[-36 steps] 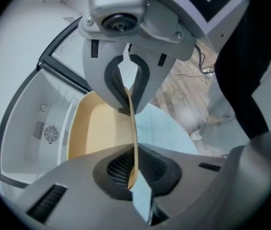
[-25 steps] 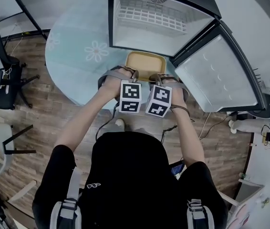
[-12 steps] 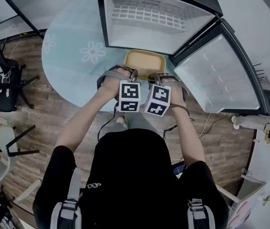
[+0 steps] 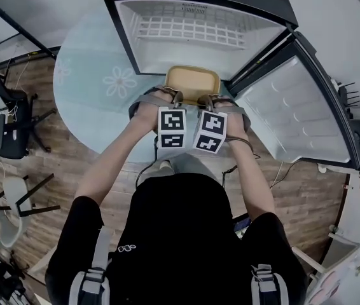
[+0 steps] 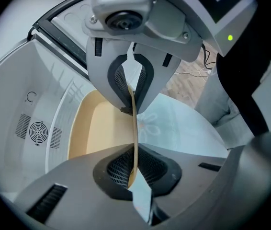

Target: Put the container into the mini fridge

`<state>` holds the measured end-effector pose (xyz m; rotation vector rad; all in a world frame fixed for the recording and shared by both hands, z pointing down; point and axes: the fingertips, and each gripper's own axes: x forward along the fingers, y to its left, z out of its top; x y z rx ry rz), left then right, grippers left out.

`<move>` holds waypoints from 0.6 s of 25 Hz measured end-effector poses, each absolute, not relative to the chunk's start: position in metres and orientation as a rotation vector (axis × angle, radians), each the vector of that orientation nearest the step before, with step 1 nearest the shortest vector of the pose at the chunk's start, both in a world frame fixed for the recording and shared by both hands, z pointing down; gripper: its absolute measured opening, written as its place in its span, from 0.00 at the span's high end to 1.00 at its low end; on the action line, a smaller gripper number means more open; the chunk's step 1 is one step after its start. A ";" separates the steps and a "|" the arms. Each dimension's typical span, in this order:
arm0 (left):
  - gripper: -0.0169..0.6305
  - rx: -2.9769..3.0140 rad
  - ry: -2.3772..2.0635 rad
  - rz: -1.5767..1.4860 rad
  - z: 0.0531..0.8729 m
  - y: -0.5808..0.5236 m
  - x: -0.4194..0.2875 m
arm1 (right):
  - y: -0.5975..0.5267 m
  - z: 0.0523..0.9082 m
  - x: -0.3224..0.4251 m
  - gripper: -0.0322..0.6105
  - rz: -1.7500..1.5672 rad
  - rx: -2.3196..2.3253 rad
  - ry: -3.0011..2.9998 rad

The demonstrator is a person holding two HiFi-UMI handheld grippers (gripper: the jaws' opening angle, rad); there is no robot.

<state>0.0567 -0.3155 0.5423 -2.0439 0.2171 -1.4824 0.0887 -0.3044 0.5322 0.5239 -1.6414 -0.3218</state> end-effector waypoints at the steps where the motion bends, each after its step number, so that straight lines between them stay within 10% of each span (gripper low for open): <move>1: 0.94 -2.054 0.226 -1.481 0.545 -0.320 0.058 | -0.309 0.535 0.090 0.93 -0.320 0.520 -1.641; 15: 0.94 -2.075 0.306 -1.536 0.579 -0.375 0.051 | -0.365 0.567 0.084 0.93 -0.316 0.481 -1.623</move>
